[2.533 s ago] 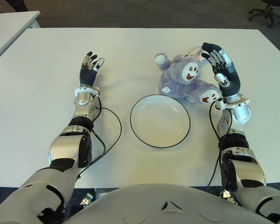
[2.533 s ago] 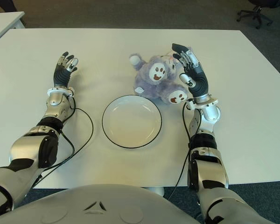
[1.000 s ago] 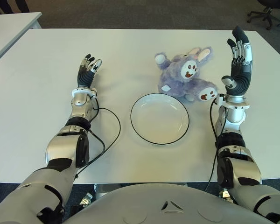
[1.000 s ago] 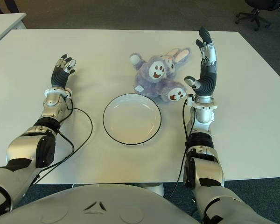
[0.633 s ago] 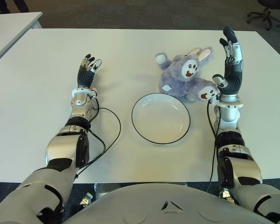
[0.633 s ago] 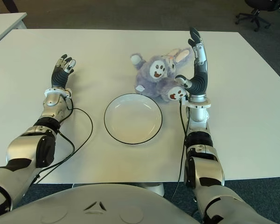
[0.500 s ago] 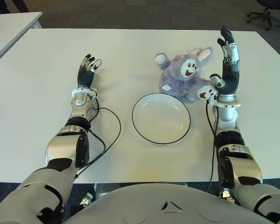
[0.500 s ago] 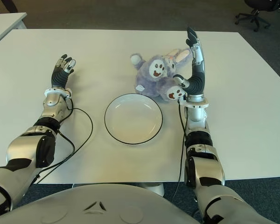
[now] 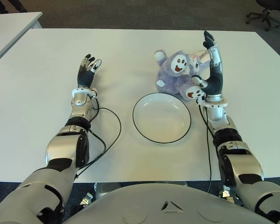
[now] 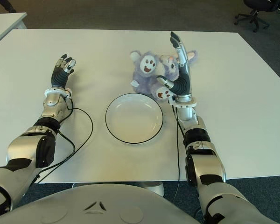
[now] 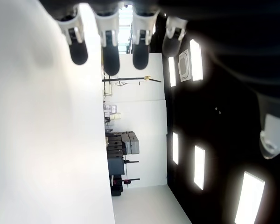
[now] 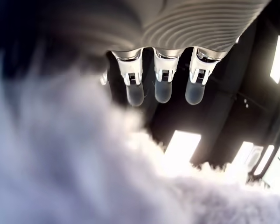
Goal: Put the doll into the plate.
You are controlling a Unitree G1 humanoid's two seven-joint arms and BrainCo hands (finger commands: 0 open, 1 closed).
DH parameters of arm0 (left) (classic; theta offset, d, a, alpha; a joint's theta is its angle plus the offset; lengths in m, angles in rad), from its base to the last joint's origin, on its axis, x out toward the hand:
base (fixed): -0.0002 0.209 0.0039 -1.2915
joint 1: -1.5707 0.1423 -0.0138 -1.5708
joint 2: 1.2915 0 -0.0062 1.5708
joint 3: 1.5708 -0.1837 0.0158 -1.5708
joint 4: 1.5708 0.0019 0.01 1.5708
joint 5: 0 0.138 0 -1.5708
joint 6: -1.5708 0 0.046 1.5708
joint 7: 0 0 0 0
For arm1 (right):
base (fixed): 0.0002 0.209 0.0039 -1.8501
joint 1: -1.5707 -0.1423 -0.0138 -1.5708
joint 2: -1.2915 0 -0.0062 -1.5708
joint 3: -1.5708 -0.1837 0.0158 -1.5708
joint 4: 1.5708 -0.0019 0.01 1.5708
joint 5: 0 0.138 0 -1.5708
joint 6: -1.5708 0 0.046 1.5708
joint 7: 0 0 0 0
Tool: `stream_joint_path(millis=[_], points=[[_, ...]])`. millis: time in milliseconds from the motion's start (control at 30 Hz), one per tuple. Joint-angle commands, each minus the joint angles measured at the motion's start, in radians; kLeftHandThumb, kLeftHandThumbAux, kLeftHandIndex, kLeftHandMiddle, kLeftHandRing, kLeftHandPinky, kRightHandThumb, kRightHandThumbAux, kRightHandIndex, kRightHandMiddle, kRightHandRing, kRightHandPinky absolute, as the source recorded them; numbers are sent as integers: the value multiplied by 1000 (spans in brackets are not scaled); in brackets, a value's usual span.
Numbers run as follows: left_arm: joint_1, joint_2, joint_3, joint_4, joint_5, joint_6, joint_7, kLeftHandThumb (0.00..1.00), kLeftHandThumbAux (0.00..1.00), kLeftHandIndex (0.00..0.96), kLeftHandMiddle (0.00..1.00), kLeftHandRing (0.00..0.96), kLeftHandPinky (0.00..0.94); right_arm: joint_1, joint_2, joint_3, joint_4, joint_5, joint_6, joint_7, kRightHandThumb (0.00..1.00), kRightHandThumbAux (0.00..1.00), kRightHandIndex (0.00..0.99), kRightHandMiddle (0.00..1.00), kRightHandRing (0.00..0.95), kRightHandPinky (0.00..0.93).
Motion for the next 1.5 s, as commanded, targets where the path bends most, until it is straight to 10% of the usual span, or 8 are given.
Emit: stream_joint_path(millis=[33, 1500], points=[[100, -16, 10, 80, -10, 84, -41, 0, 467, 0, 123, 133, 76, 359, 84, 130, 310, -94, 96, -66, 226, 323, 8, 51, 14, 0], [105, -19, 8, 76, -14, 78, -39, 0, 463, 0, 112, 129, 100, 368, 95, 248, 330, -166, 170, -355, 94, 324, 0, 29, 2, 0]])
